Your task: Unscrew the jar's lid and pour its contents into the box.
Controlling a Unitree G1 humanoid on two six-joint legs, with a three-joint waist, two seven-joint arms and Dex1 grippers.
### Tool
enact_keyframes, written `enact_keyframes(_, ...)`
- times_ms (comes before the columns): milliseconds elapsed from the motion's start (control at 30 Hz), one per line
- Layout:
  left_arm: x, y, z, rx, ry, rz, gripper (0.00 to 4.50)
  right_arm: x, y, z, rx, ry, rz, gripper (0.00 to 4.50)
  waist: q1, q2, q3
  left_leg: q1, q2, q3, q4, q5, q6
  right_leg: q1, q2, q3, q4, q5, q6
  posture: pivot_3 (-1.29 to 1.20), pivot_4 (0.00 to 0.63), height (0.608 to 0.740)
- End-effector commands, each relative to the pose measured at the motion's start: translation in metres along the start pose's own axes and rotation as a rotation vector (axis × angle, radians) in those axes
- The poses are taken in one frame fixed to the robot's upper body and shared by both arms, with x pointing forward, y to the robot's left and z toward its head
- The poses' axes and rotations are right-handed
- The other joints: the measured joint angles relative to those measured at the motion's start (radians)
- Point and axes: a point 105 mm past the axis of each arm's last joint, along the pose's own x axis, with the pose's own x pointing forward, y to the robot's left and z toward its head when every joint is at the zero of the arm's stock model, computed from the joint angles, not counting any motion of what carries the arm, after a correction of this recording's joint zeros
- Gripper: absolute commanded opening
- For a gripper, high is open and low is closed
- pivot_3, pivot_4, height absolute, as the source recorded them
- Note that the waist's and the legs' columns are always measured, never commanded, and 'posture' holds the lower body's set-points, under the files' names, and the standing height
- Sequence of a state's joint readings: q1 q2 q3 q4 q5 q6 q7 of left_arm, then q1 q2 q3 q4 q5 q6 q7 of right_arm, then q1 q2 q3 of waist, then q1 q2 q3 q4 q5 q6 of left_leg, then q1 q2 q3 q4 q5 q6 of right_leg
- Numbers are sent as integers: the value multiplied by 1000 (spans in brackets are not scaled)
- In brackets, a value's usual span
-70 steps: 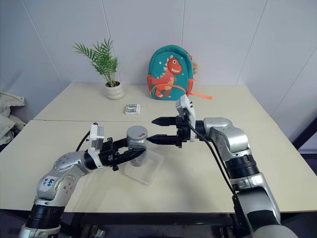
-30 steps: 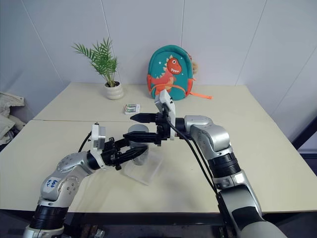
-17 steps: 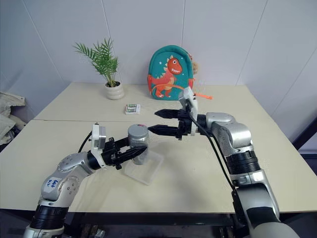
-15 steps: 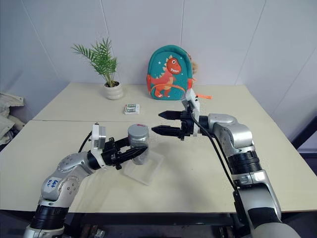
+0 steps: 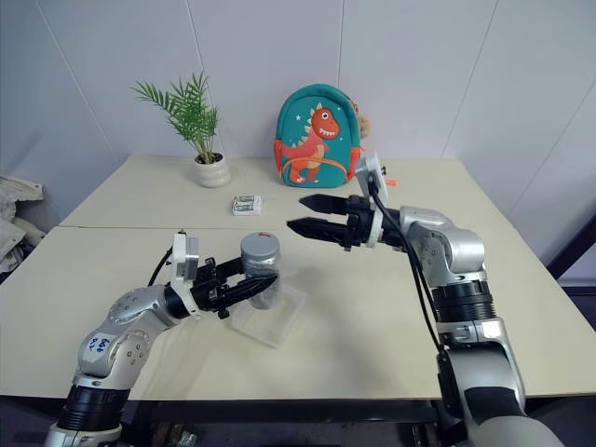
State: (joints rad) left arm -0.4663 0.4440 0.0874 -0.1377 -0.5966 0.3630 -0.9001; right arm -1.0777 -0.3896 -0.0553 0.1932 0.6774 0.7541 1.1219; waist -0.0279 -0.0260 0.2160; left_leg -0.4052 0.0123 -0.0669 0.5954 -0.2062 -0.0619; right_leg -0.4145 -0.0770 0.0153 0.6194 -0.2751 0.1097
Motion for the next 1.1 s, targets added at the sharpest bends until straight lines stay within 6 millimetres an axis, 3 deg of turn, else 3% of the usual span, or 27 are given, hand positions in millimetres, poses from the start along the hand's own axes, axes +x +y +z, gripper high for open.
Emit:
enact_keyframes(33, 3, -2, 12, 44, -38, -19, 2059, 16, 18, 5, -54, 15, 61, 4456, 1, 0, 0, 0, 0, 0, 0, 0, 0, 0, 0, 0, 0, 0, 0, 0, 150, 740)
enact_keyframes(300, 5, -2, 12, 43, -40, -24, 2059, 43, 23, -29, -127, 164, 50, 4456, 0, 0, 0, 0, 0, 0, 0, 0, 0, 0, 0, 0, 0, 0, 0, 0, 150, 740)
enact_keyframes(500, 5, -3, 12, 41, -41, -27, 2059, 46, 20, -34, -148, 183, 34, 4456, 0, 0, 0, 0, 0, 0, 0, 0, 0, 0, 0, 0, 0, 0, 0, 0, 150, 740)
enact_keyframes(700, 5, -2, 12, 40, -41, -26, 2059, 35, 7, -26, -134, 156, -19, 4456, -1, 0, 0, 0, 0, 0, 0, 0, 0, 0, 0, 0, 0, 0, 0, 0, 150, 740)
enact_keyframes(1100, 5, -1, 12, 41, -41, -24, 2059, 10, 0, -26, -88, 155, -34, 4456, -1, 0, 0, 0, 0, 0, 0, 0, 0, 0, 0, 0, 0, 0, 0, 0, 150, 740)
